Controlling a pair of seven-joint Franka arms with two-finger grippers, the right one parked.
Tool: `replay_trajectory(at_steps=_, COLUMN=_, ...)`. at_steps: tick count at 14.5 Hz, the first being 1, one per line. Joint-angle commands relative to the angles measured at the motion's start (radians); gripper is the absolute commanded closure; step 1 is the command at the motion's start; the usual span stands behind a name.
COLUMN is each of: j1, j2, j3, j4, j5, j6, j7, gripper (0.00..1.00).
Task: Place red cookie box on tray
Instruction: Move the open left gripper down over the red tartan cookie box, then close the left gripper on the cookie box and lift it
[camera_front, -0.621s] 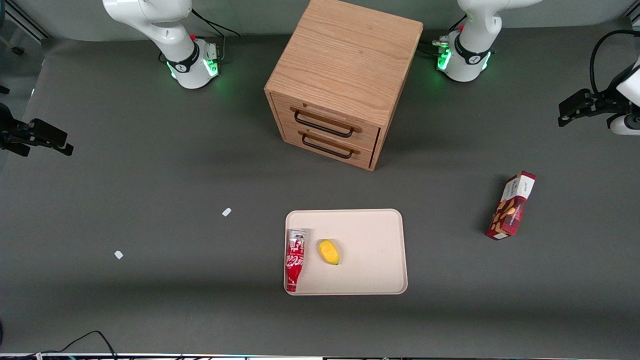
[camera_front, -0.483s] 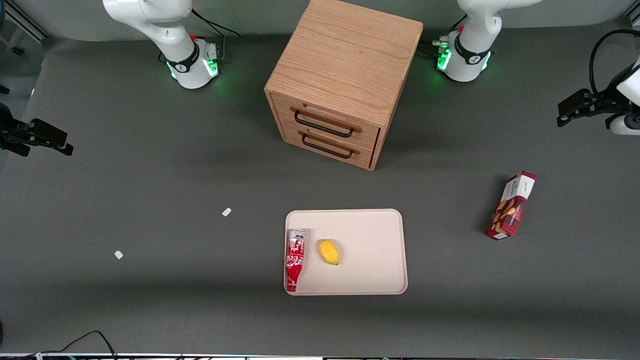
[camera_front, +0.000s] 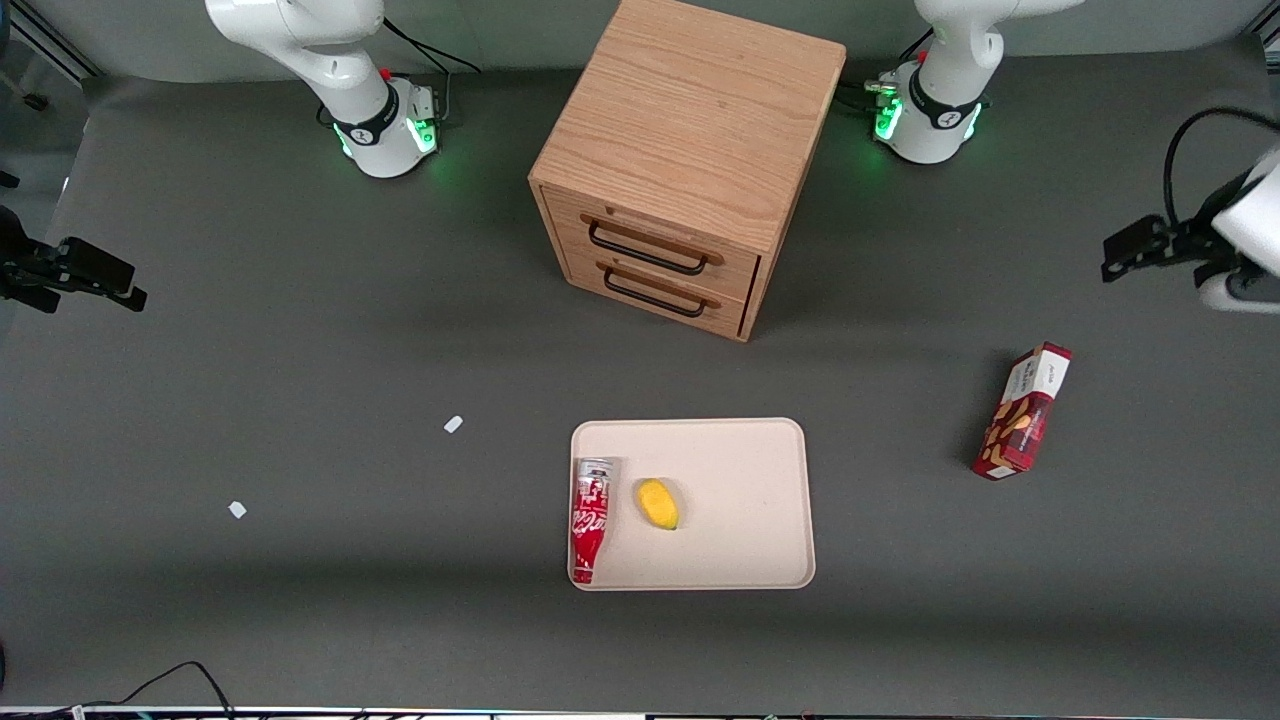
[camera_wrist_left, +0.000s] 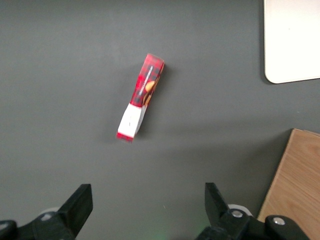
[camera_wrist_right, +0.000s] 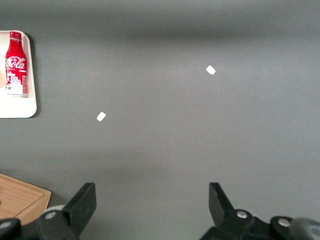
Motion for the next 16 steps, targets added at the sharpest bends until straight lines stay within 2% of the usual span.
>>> replay_trajectory(at_steps=1, j1=0.008, j2=0.122, j3=-0.004, j4=0.018, j5=0.034, j6=0.094, j7=0.103, gripper=0.0)
replay_trajectory(at_steps=3, j1=0.008, j2=0.221, j3=-0.004, j4=-0.002, j5=0.103, j6=0.208, j7=0.176, gripper=0.0)
replay_trajectory(at_steps=7, j1=0.025, j2=0.295, j3=-0.004, j4=-0.145, j5=0.104, j6=0.453, j7=0.264, gripper=0.0)
replay_trajectory(at_steps=10, j1=0.028, j2=0.354, j3=0.002, j4=-0.205, j5=0.093, j6=0.536, j7=0.365, gripper=0.0)
replay_trajectory(at_steps=16, j1=0.04, j2=0.407, j3=0.008, j4=-0.285, j5=0.09, j6=0.69, j7=0.376, gripper=0.0)
